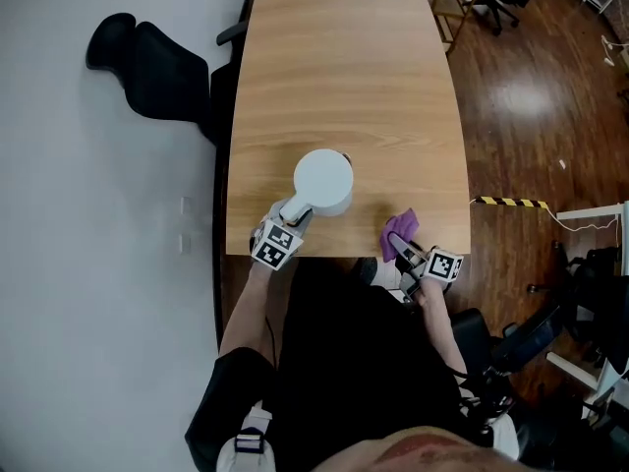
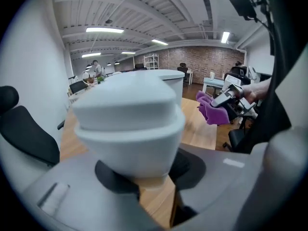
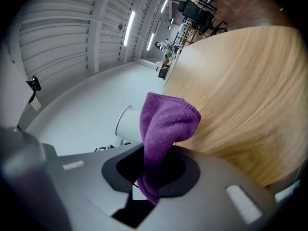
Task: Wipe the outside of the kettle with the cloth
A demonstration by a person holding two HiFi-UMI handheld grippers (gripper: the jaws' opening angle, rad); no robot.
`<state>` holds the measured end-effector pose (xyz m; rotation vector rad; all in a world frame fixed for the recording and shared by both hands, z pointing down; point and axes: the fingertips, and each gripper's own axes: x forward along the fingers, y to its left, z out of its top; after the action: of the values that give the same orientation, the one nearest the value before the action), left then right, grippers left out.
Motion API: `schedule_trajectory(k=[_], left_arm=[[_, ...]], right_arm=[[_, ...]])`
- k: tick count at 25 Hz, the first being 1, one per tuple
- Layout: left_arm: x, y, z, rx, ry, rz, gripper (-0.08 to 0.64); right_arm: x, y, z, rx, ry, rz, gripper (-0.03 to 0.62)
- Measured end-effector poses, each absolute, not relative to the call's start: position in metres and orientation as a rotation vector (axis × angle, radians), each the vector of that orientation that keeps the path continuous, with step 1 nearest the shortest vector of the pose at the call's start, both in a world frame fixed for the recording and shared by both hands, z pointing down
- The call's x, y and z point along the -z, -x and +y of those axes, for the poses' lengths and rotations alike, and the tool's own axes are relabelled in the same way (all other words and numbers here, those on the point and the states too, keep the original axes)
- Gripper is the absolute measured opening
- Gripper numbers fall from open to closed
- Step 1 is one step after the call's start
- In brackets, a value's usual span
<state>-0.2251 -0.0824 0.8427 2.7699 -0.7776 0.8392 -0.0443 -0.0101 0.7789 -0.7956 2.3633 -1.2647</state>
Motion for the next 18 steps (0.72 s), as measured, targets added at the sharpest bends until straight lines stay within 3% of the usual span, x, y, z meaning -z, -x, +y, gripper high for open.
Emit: schedule_trajectory(k=[9, 18], left_arm=[[-0.774, 0.261, -0.050, -0.397, -2.521, -0.683, 0.054], [-0.757, 0.242, -0.052, -0.136, -2.388, -0.517, 0.054]], right_arm=[[-0.741, 0.087, 0.006, 1.190, 0.768, 2.377, 0.066], [-0.744, 0.091, -0.010, 1.232, 0.766, 2.330, 0.066]])
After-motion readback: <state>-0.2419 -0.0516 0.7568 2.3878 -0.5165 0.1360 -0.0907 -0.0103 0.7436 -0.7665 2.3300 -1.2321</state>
